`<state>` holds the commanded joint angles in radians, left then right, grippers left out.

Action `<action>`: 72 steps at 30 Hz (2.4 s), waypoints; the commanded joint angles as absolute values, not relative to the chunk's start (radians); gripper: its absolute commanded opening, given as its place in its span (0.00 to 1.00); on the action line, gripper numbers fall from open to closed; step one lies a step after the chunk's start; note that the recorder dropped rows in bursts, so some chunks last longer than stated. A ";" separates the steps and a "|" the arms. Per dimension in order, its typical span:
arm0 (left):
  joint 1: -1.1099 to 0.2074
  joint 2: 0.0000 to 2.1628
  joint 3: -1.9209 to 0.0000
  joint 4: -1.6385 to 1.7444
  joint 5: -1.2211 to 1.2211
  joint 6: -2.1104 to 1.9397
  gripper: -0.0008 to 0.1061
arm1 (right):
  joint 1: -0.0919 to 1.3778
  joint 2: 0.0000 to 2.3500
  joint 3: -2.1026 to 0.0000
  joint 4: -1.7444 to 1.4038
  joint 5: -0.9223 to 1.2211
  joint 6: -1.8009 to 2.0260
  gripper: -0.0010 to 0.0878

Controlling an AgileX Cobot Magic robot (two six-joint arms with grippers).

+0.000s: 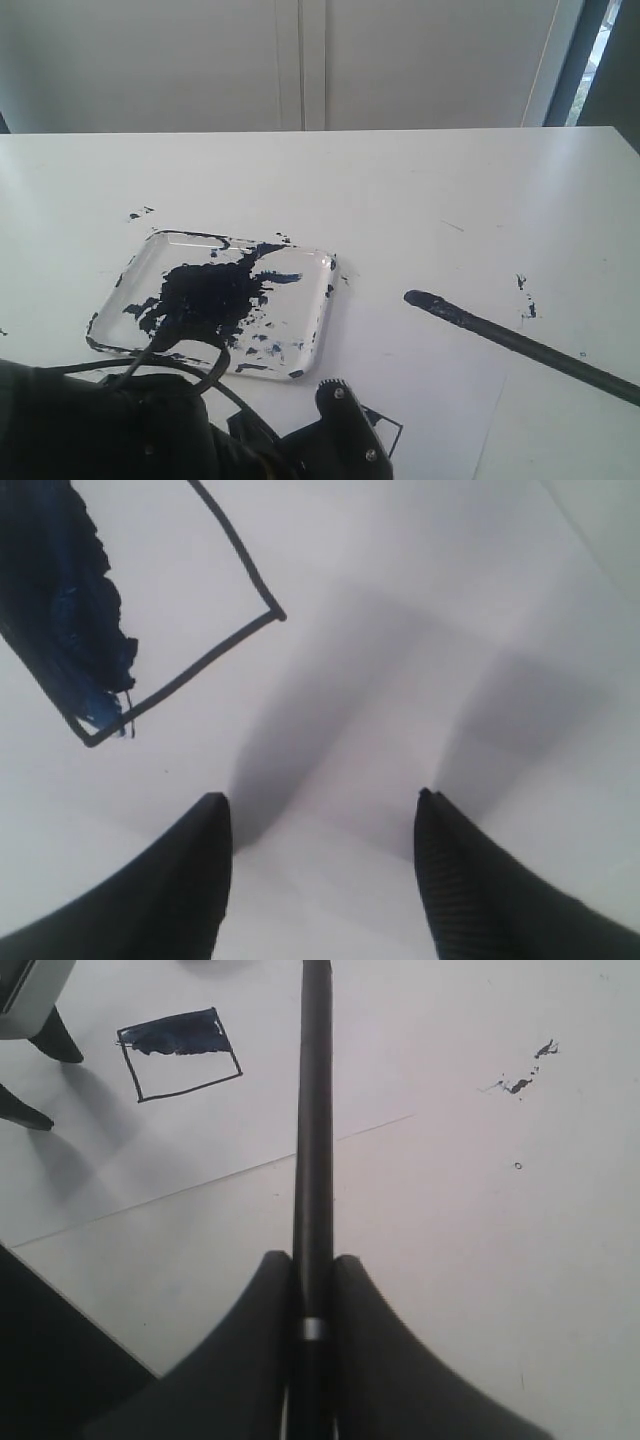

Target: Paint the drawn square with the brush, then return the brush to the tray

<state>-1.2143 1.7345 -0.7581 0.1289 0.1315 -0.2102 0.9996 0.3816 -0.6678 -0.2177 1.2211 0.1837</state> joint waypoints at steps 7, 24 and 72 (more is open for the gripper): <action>-1.113 1.734 -0.758 0.138 0.119 -0.203 0.56 | 1.000 0.382 -0.668 -0.218 1.221 0.184 0.01; -0.920 1.734 -0.839 0.150 0.037 -0.051 0.56 | 1.000 0.488 -0.668 -0.105 1.221 0.187 0.01; -0.920 1.734 -0.839 0.148 0.083 -0.051 0.56 | 1.000 0.950 -0.668 -0.111 0.906 0.198 0.01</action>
